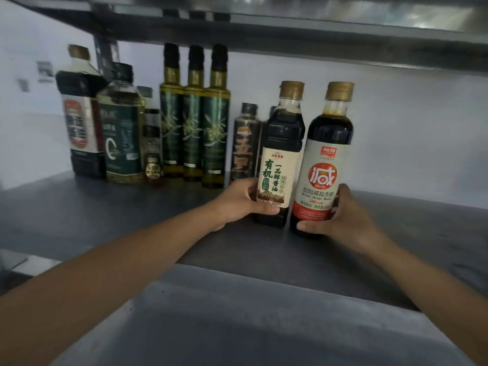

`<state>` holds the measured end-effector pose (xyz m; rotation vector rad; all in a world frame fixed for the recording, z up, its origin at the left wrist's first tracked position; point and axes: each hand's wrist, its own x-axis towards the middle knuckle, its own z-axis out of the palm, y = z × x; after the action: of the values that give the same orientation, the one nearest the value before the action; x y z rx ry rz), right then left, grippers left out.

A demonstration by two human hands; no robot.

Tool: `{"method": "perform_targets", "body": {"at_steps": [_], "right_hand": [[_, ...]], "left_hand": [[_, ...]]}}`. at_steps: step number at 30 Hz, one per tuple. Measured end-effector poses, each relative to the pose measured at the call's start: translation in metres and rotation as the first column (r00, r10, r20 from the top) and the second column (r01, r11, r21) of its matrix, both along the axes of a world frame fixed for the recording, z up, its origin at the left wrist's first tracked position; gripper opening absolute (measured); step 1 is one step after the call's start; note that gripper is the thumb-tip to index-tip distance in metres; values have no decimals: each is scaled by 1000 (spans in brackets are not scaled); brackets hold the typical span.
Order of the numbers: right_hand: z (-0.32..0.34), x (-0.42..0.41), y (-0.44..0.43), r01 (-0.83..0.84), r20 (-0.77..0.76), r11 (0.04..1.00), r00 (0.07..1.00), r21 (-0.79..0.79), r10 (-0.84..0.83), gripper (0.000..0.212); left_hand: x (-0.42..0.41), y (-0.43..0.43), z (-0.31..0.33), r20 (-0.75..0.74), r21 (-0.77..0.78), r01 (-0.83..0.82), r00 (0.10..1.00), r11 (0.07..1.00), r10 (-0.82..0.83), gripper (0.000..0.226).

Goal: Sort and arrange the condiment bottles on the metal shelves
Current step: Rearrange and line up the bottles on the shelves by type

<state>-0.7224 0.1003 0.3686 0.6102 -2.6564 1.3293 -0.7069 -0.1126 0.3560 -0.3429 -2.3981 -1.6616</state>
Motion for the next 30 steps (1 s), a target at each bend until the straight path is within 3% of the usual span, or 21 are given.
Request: {"method": "perform_targets", "body": {"at_steps": [15,25,30], "right_hand": [[-5,-14,-159,-124,-103,992,987,34,127,100],[-11,-20,-202,-63,-161,998,985,-4,62,93],[-3,-22,-195,-178,-27,984,984,-22,178,93]], "left_hand": [[22,-164,0,1,-6,-165,986,986,165,42],[15,-187,-1,12,-8,-139,990,990,139,38],[17,-190,5,27,-27,-154,988,988,154,39]]}}
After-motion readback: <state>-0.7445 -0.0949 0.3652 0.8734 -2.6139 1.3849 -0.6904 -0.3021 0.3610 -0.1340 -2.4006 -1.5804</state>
